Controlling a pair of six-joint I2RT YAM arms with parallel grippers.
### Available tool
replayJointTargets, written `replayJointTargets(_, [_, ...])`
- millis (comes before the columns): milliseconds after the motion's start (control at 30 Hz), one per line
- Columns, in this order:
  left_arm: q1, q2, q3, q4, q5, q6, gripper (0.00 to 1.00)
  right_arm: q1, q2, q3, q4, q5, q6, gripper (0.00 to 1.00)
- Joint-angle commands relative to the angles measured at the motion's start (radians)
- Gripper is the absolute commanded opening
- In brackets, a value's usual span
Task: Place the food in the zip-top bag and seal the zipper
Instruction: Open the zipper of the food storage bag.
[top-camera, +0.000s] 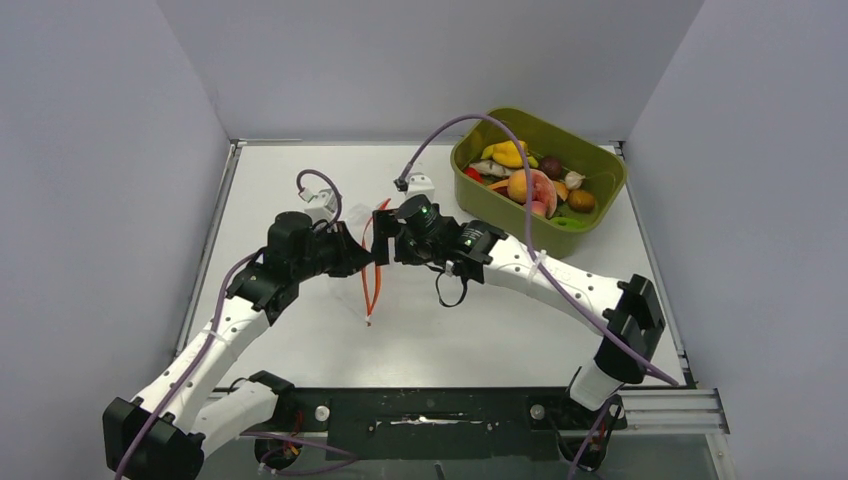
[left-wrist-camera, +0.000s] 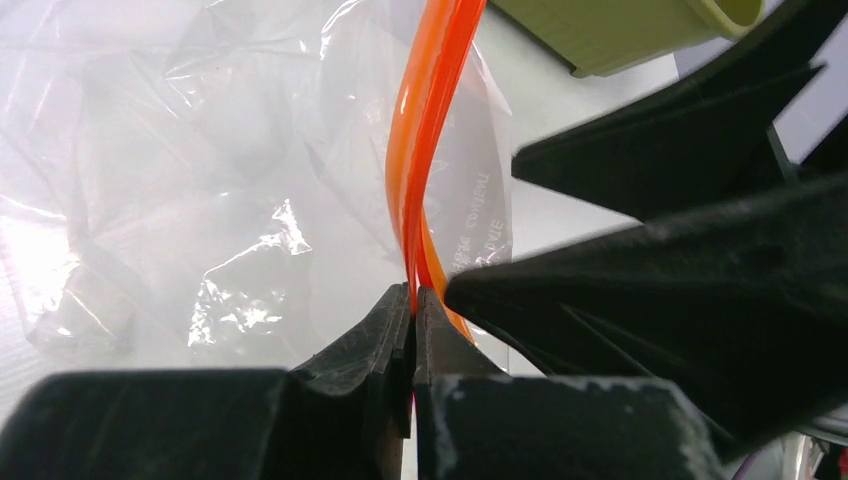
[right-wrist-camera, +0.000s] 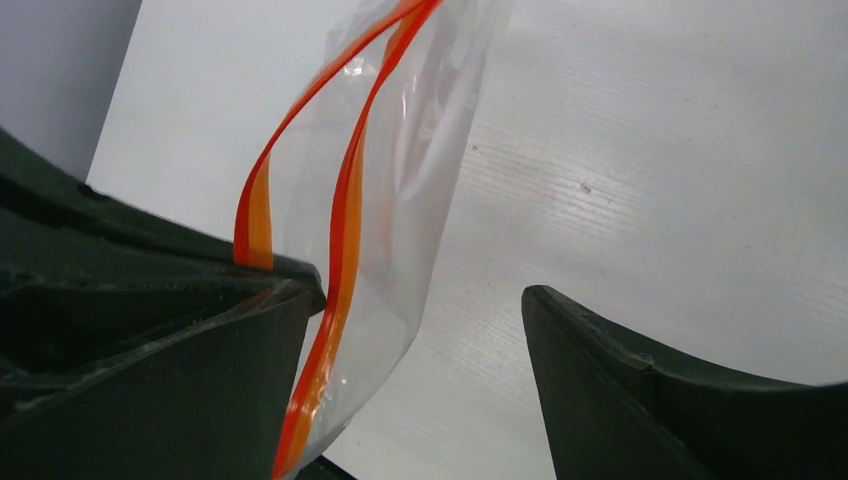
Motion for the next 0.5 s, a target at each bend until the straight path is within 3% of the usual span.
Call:
replayJointTargets(0, [-0.003, -0.024, 0.004, 0.056, -0.042, -0.063, 0.00, 0.042, -0.121, -0.065, 0.009, -0.015, 0.069, 0.81])
replayJointTargets(167, [-0.002, -0.015, 0.008, 0.099, -0.059, -0.114, 0.00, 0.067, -0.163, -0.131, 0.029, -0.016, 0.099, 0.81])
replayJointTargets(467, [-0.002, 0.016, 0.018, 0.125, -0.078, -0.156, 0.00, 0.076, -0.067, -0.030, -0.096, 0.166, 0.053, 0.79])
